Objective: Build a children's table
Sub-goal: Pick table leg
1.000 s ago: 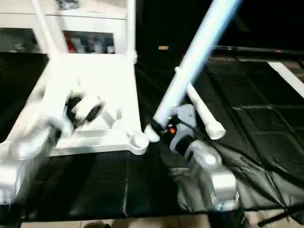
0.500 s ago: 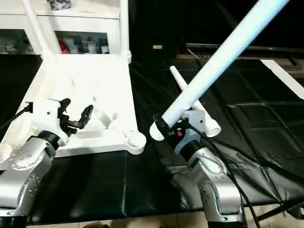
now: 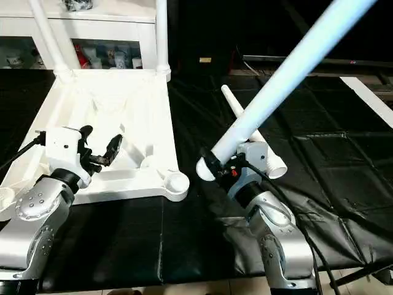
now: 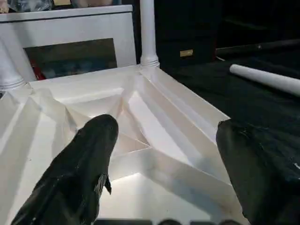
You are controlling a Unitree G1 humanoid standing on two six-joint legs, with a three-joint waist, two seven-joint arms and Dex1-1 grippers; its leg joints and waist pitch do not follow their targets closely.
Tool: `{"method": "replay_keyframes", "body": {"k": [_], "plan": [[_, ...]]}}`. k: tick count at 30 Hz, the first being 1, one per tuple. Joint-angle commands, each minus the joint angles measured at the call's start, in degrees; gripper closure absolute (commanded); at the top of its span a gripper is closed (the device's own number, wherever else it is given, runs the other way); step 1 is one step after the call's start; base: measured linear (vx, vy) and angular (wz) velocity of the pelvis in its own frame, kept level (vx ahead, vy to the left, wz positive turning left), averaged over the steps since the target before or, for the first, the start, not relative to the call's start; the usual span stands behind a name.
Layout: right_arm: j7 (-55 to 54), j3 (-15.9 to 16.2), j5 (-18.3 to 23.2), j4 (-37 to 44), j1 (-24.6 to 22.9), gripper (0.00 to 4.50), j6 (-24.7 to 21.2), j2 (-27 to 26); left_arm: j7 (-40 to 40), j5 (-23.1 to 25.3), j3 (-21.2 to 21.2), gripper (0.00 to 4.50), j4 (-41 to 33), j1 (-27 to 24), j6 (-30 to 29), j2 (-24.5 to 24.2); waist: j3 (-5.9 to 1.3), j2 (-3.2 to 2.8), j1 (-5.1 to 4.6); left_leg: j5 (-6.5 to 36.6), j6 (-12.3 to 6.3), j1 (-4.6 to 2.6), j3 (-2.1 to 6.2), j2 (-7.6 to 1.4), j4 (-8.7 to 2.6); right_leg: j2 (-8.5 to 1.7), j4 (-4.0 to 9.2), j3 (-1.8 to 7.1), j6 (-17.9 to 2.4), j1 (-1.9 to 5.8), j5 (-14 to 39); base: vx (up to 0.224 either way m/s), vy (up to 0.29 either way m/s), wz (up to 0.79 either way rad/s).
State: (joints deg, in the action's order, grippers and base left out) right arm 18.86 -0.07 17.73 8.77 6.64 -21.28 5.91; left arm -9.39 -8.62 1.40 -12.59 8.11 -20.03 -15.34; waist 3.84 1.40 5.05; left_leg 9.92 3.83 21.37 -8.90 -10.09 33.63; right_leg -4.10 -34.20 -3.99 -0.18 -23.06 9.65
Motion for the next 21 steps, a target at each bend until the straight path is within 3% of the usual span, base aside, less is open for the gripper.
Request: {"method": "replay_keyframes", "body": {"k": [1, 4, 10, 14, 15, 21], "plan": [[-2.0, -0.4, 0.1, -0.5, 1.0, 2.59, -3.3, -0.1, 0.5, 0.3, 0.4, 0.66, -0.7, -0.7, -0.3, 0.3, -3.57, -0.15, -0.02, 17.7, 0.98, -0.53, 0.65, -2.36, -4.54, -3.62, 4.72, 2.76, -4.8, 2.16, 22.7, 0.0, 0.0, 0.0], [-1.8, -1.0, 1.7, -0.6, 1.3, 2.59, -4.4, -0.6, 0.6, 0.4, 1.0, 0.66, -0.9, -0.9, -0.2, 0.3, -3.66, -0.13, 0.01, 18.4, 1.0, -0.59, 0.71, -2.42, -4.51, -3.65, 4.91, 2.75, -3.8, 2.02, 23.6, 0.0, 0.0, 0.0], [-2.1, -2.0, 1.5, -0.6, 2.2, 2.59, -2.2, -0.9, 0.7, 0.6, 1.4, 0.66, -1.0, -1.0, -0.2, 0.2, -3.74, -0.11, 0.13, 17.5, 0.94, -0.49, 0.69, -2.44, -4.52, -3.65, 4.67, 2.78, -4.1, 2.11, 21.7, 0.0, 0.0, 0.0], [-2.2, -2.0, 1.7, -0.5, 2.6, 2.59, -3.7, -0.5, -0.2, 0.8, 1.0, 0.66, -0.5, -0.9, -0.4, -0.5, -3.82, -0.03, 0.1, 16.7, 0.96, -0.52, 0.62, -2.41, -4.47, -3.56, 4.45, 2.78, -4.5, 2.14, 20.2, 0.0, 0.0, 0.0], [-1.8, -1.7, 1.8, -0.6, 2.8, 2.59, -4.6, -0.2, -3.4, 0.0, -0.2, 0.66, -0.3, -0.8, -1.2, -2.0, -3.82, 0.2, 0.08, 16.4, 0.8, -0.45, 0.58, -2.4, -4.48, -3.54, 4.45, 2.81, -4.4, 2.22, 19.8, 0.0, 0.0, 0.0], [1.3, 0.1, 1.7, -2.1, 4.5, 2.59, -6.2, 2.1, -15.3, -2.1, -4.2, 0.66, 0.9, 1.1, -2.2, -7.8, -3.89, 0.0, 0.21, 15.6, 1.0, -0.67, 0.54, -2.4, -4.5, -3.64, 4.0, 2.85, -5.6, 2.15, 18.6, 0.0, 0.0, 0.0]]}}
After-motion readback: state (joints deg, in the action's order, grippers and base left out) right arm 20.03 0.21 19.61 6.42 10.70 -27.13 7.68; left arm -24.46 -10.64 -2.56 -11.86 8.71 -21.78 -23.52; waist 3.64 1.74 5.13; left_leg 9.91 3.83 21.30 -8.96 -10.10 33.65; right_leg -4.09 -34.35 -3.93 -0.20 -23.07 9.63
